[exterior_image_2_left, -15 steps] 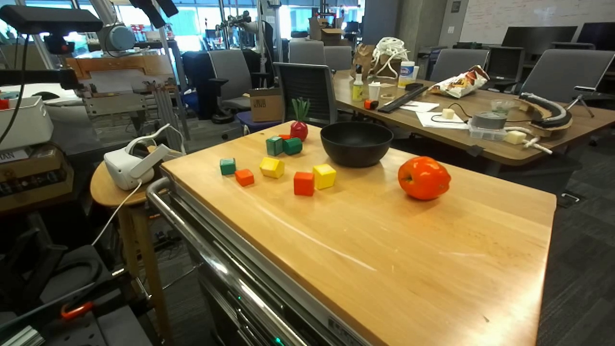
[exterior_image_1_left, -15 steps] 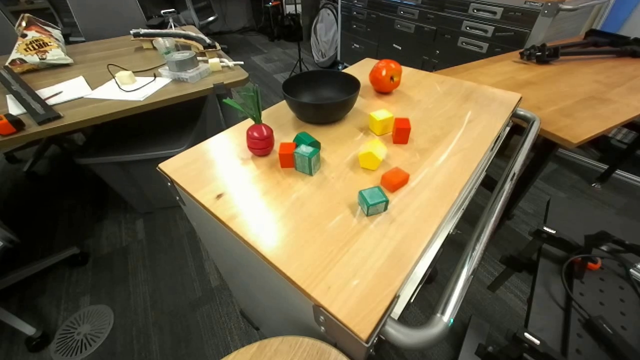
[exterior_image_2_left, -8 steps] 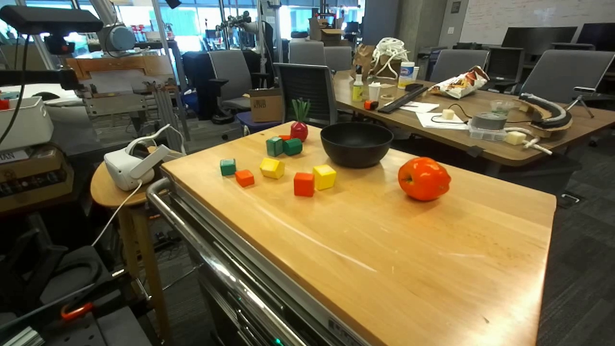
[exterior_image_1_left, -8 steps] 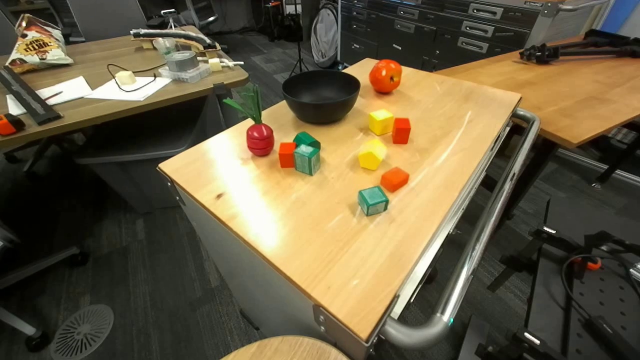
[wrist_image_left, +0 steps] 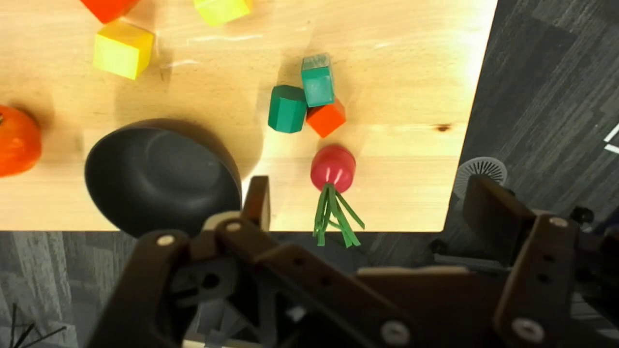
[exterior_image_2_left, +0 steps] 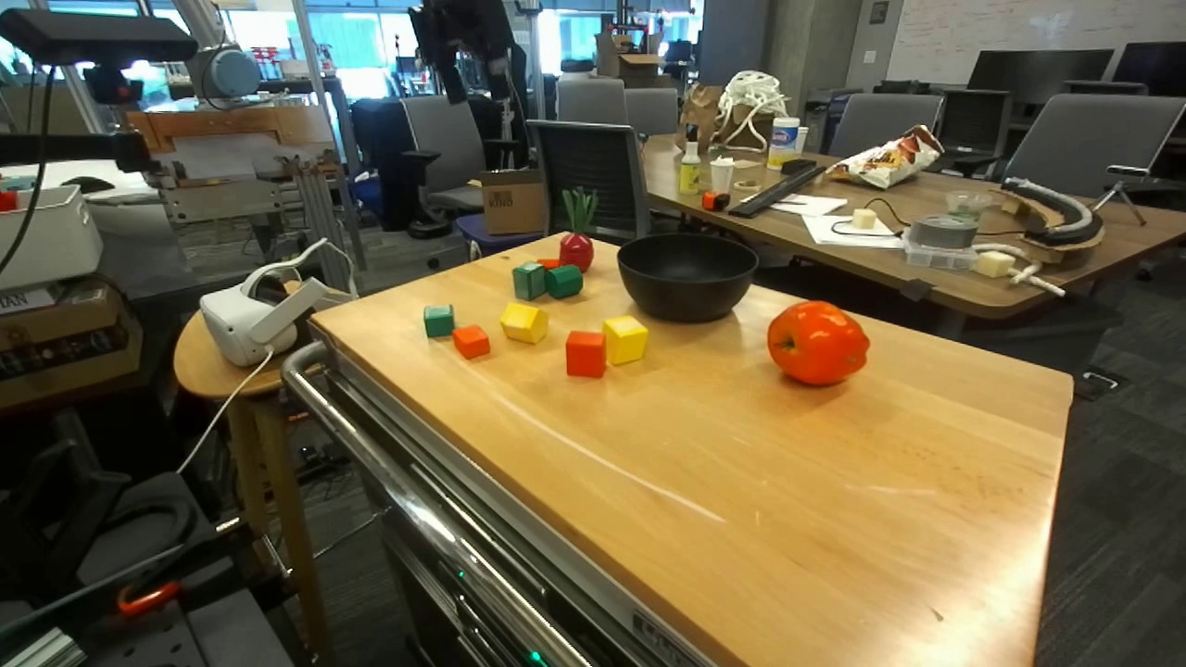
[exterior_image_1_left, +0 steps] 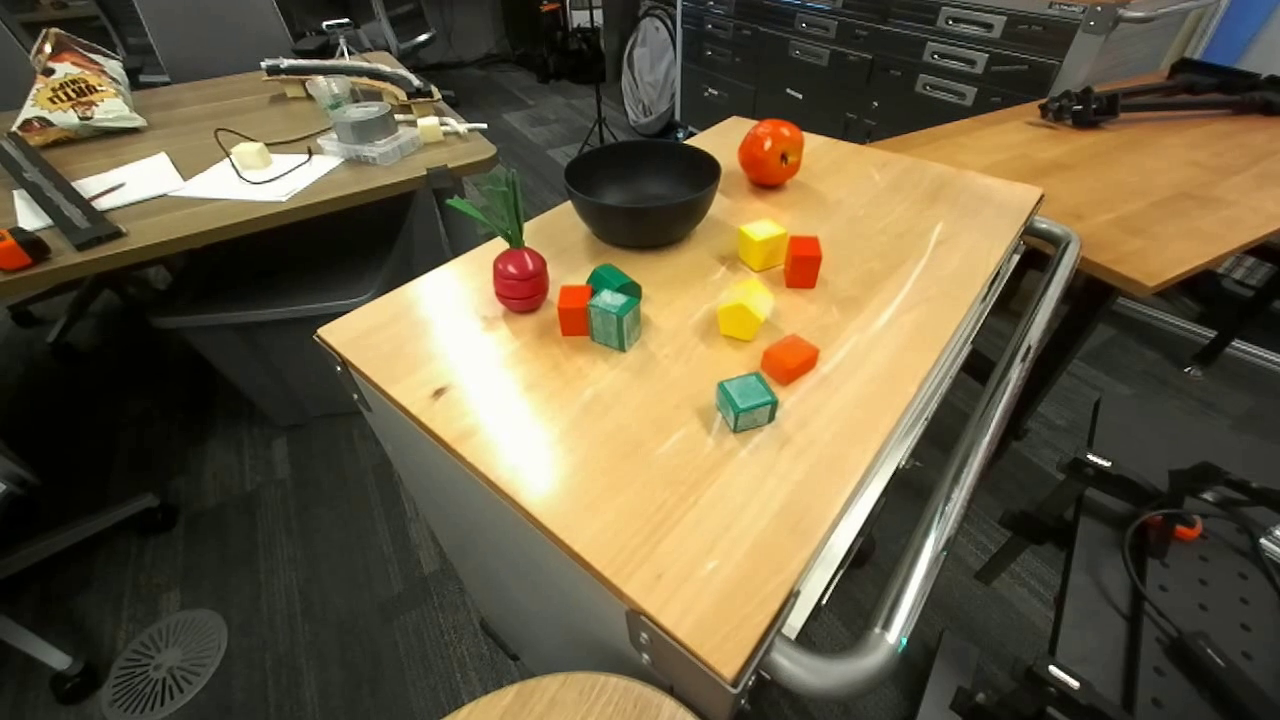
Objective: Place the toys in the black bowl then put the apple at the left back corner of the trolley
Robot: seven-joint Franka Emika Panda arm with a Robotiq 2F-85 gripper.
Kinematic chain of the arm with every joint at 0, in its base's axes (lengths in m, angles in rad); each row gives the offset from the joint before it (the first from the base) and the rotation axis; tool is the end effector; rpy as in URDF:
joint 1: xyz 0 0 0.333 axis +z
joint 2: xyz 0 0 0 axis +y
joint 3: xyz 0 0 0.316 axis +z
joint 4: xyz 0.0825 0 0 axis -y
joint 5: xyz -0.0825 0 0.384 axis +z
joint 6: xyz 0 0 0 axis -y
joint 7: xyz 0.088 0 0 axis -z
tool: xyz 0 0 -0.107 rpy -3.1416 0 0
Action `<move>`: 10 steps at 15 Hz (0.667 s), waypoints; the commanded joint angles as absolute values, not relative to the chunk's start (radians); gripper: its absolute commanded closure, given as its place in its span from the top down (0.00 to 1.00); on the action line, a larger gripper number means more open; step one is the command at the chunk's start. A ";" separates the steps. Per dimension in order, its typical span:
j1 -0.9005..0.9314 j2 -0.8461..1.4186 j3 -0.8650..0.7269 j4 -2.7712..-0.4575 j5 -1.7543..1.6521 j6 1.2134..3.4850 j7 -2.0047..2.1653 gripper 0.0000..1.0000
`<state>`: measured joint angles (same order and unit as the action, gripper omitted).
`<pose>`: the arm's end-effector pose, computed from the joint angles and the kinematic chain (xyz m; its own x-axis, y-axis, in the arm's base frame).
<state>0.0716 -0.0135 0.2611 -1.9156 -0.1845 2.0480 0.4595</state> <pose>0.5429 0.1776 0.5108 0.9786 -0.0425 0.2015 -0.0632 -0.9932 0.0977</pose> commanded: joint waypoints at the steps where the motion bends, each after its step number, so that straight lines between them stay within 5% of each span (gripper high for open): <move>1: 0.113 0.030 0.219 -1.886 -0.178 2.043 0.460 1.00; 10: 0.146 0.165 0.184 -1.779 -0.241 2.024 0.507 1.00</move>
<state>0.1141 0.0889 0.2178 -1.8499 -0.1973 2.0357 0.4907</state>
